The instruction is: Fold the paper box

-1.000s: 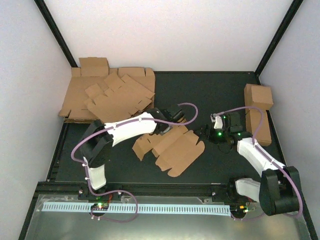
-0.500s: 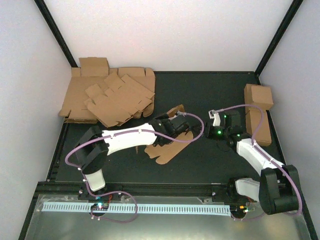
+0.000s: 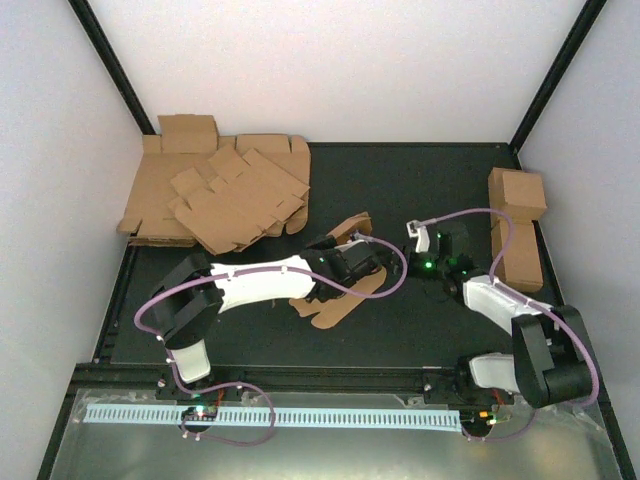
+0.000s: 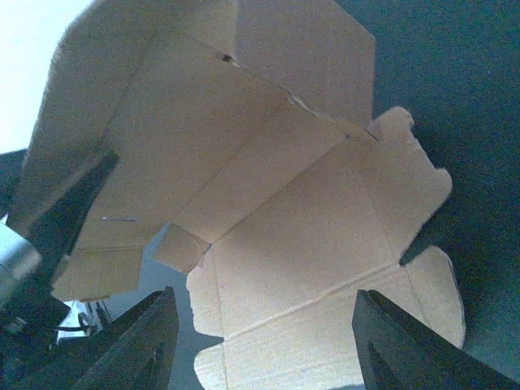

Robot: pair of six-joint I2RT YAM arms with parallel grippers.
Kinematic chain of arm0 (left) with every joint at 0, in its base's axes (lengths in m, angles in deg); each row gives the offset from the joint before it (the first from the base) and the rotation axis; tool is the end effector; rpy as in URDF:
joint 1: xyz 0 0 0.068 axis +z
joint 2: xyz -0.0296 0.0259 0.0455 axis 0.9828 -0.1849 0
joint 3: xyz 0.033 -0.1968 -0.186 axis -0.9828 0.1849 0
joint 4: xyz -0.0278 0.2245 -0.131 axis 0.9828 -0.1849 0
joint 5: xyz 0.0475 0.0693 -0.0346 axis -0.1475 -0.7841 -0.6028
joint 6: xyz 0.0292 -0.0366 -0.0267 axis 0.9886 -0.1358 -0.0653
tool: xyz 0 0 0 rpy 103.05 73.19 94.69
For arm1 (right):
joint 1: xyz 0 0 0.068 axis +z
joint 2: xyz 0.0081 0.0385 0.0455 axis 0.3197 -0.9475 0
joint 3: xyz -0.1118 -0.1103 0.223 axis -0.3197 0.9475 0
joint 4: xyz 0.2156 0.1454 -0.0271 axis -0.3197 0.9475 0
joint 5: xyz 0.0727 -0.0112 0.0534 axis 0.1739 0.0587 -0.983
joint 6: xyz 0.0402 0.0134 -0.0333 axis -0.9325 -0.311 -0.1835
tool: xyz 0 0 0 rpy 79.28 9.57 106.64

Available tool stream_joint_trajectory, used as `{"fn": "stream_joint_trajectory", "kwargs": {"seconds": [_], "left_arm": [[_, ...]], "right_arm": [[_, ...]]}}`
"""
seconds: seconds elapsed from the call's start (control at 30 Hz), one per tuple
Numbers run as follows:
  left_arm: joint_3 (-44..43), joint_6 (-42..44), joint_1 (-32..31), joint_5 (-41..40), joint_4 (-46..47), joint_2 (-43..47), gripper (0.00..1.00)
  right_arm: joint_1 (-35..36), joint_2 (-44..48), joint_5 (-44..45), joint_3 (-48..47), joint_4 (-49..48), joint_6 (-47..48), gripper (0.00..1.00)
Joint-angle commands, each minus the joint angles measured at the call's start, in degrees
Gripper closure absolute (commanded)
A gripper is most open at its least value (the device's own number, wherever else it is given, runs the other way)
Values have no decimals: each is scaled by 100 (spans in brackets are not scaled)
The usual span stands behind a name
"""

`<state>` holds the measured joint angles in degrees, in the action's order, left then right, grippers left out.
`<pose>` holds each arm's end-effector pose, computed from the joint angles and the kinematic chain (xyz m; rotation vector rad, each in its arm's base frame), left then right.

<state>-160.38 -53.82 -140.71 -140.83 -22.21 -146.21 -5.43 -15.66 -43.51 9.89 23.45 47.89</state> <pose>0.1977 -0.3009 0.2157 1.1246 1.8995 0.8390 0.2252 0.0780 0.1717 -0.0528 2.3265 1.2640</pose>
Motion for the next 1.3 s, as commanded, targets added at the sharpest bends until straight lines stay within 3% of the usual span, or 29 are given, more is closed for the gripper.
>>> {"fn": "stream_joint_trajectory", "kwargs": {"seconds": [0.0, 0.23, 0.43, 0.73, 1.03, 1.27], "left_arm": [[161, -82, -34, -50, 157, -98, 81], [310, -18, -17, 66, 396, -33, 80], [345, -4, 59, 173, 490, -1, 80], [363, 39, 285, 445, 634, 39, 80], [338, 49, 499, 666, 684, 6, 80], [320, 25, 552, 716, 659, -74, 80]], "right_arm": [[224, -119, 282, -108, -949, 41, 38], [761, -249, 1597, 128, -2127, 465, 39], [788, -925, 1970, 36, -2799, 570, 46], [816, -1626, 2018, -486, -2909, 622, 57], [1135, -2074, 2370, -902, -2766, 884, 58], [1211, -2202, 2807, -1055, -2655, 1024, 72]]}}
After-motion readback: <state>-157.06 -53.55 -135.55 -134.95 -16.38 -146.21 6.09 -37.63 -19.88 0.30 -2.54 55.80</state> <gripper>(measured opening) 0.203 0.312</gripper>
